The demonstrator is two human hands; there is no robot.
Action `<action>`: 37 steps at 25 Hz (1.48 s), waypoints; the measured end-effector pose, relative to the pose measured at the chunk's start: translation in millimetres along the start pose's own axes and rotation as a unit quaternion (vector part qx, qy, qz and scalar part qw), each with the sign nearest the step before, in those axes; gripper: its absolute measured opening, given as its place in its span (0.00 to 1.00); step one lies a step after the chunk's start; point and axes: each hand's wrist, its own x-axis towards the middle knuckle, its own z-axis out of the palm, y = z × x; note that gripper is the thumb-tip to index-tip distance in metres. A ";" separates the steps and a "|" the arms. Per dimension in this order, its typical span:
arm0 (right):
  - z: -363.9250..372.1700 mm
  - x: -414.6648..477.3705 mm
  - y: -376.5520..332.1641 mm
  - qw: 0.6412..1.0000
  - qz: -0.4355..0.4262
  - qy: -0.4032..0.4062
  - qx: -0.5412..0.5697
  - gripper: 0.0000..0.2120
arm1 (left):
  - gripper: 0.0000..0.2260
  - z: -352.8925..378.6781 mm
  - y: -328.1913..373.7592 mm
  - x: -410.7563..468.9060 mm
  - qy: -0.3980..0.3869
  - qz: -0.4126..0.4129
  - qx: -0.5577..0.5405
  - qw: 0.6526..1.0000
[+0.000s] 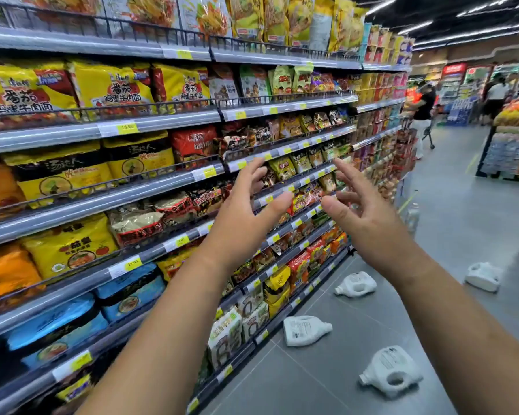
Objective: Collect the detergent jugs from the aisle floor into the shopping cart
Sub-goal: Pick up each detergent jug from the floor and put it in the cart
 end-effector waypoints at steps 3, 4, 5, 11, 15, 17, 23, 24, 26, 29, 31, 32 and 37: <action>9.6 13.4 34.3 0.998 0.048 -0.014 0.031 0.31 | 0.32 18.5 -32.9 19.9 -0.010 -0.021 0.005 1.000; 14.9 19.0 48.5 0.996 0.072 -0.015 0.044 0.30 | 0.33 24.6 -47.5 28.4 -0.017 -0.034 0.002 0.999; 21.3 26.3 66.6 0.995 0.086 -0.014 0.043 0.29 | 0.33 31.6 -65.0 38.5 -0.024 -0.046 0.002 0.999; 59.4 92.6 180.5 0.988 0.147 -0.018 -0.030 0.32 | 0.30 56.6 -183.0 118.3 -0.055 -0.104 -0.017 0.993; 94.9 140.4 255.9 0.978 0.205 -0.017 -0.035 0.33 | 0.29 75.9 -268.7 177.7 -0.103 -0.155 -0.026 0.982; 107.6 157.2 293.1 0.971 0.237 0.000 -0.028 0.33 | 0.29 90.3 -306.6 202.3 -0.123 -0.169 -0.027 0.977; 123.5 190.6 418.1 0.936 0.353 0.016 -0.002 0.33 | 0.24 158.1 -405.2 259.3 -0.168 -0.261 -0.033 0.950; 122.2 196.5 440.5 0.929 0.371 0.014 -0.003 0.33 | 0.23 172.3 -418.5 269.6 -0.172 -0.275 -0.036 0.945; 118.8 207.5 483.1 0.922 0.387 0.002 0.001 0.32 | 0.23 198.3 -445.2 286.4 -0.179 -0.297 -0.040 0.937; 111.2 228.3 556.2 0.906 0.423 -0.020 0.005 0.33 | 0.25 244.5 -497.1 316.4 -0.188 -0.338 -0.008 0.922; 107.8 244.0 606.7 0.893 0.448 -0.038 0.007 0.33 | 0.25 276.3 -532.9 337.0 -0.188 -0.359 0.015 0.914; 108.8 250.8 633.3 0.888 0.457 -0.042 0.006 0.33 | 0.25 293.4 -554.1 345.2 -0.181 -0.373 0.018 0.910; 139.8 252.5 751.4 0.870 0.489 -0.060 -0.004 0.31 | 0.26 362.4 -658.9 362.3 -0.190 -0.415 0.021 0.890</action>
